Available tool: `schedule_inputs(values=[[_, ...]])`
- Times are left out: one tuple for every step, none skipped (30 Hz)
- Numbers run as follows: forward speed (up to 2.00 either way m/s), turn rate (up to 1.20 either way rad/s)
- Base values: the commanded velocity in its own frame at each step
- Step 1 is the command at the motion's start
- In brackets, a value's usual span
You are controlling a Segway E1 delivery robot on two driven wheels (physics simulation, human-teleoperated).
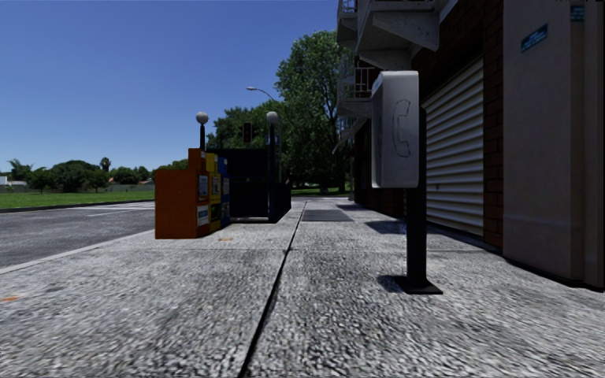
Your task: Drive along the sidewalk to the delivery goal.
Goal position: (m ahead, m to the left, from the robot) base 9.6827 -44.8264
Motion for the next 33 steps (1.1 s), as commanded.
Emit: schedule_inputs(values=[[2.0,0.0],[2.0,0.0],[2.0,0.0],[2.0,0.0],[2.0,0.0],[2.0,0.0],[2.0,0.0],[2.0,0.0],[2.0,0.0],[2.0,0.0],[2.0,0.0],[2.0,0.0],[2.0,0.0],[2.0,0.0],[2.0,0.0],[2.0,0.0],[2.0,0.0],[2.0,0.0],[2.0,0.0],[2.0,0.0],[2.0,0.0],[2.0,0.0],[2.0,0.0],[2.0,0.0],[2.0,-0.01],[2.0,-0.07],[2.0,-0.07],[2.0,-0.12],[2.0,-0.19],[2.0,-0.21],[2.0,-0.21],[2.0,-0.21],[2.0,-0.22]])
